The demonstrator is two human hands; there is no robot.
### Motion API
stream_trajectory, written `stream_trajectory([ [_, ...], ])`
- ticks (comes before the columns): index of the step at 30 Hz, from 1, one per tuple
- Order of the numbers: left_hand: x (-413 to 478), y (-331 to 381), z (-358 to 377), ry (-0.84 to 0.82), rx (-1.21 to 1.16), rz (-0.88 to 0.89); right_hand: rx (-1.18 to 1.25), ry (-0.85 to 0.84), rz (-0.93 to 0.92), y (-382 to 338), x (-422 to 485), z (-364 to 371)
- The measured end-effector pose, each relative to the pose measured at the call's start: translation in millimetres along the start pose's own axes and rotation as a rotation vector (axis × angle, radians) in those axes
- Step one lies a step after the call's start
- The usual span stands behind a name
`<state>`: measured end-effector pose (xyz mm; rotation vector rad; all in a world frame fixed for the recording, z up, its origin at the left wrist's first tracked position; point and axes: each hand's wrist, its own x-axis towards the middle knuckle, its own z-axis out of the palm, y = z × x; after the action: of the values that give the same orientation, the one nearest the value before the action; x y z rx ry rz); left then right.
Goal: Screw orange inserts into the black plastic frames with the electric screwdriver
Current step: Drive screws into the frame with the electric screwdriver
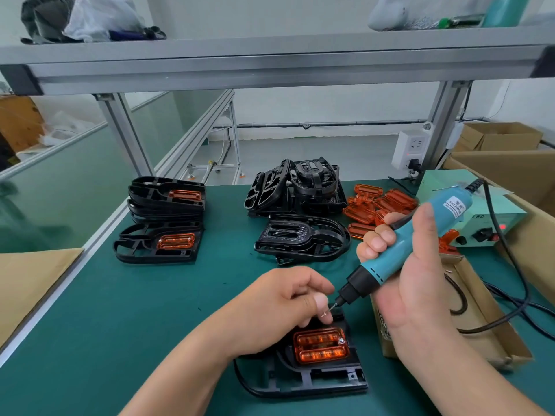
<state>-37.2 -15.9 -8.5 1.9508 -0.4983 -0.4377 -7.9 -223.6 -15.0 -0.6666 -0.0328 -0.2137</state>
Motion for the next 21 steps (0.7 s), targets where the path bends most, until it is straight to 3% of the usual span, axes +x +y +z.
stream_trajectory([
  [7,0,-12,-26,0.225,0.243,-0.049,-0.042,-0.057,0.016,4,-5,5],
  [17,-8,-12,-38,-0.009,0.526,-0.222,-0.118,-0.180,0.036,18,-19,22],
  [21,-8,-12,-36,-0.026,0.549,-0.232,-0.159,-0.258,0.045,22,-23,26],
])
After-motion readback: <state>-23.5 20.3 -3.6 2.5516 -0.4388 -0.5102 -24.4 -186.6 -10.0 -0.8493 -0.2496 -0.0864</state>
